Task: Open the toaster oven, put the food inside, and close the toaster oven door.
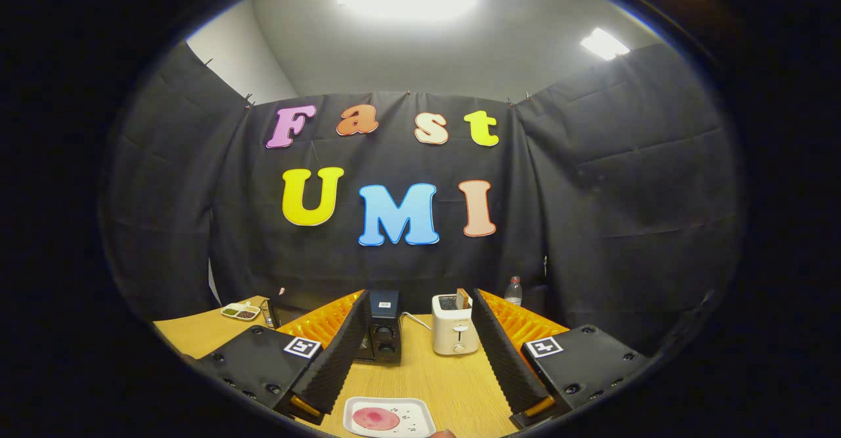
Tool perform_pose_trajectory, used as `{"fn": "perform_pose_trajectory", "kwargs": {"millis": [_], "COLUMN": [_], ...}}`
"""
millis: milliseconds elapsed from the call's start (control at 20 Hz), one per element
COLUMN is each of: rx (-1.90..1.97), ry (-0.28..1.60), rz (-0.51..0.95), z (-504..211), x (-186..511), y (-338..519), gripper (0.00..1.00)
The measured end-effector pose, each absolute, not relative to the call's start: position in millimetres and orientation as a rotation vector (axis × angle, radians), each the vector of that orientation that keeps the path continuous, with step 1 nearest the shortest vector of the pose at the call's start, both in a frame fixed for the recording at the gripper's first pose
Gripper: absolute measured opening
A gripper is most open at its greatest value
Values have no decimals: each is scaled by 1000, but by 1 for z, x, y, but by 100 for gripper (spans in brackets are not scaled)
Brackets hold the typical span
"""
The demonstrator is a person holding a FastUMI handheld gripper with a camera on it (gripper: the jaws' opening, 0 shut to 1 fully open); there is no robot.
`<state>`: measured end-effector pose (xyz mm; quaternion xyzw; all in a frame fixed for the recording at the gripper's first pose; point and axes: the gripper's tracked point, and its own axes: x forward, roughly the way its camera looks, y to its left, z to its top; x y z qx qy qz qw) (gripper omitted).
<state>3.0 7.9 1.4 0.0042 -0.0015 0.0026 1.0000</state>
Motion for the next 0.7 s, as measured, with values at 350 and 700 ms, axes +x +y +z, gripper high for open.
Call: {"fn": "perform_pose_trajectory", "kwargs": {"millis": [350,700], "rx": [21,43], "ry": [-8,-13], "rz": [14,59], "z": [3,8], "x": [7,32], "y": [15,44], "gripper": [97,97]}}
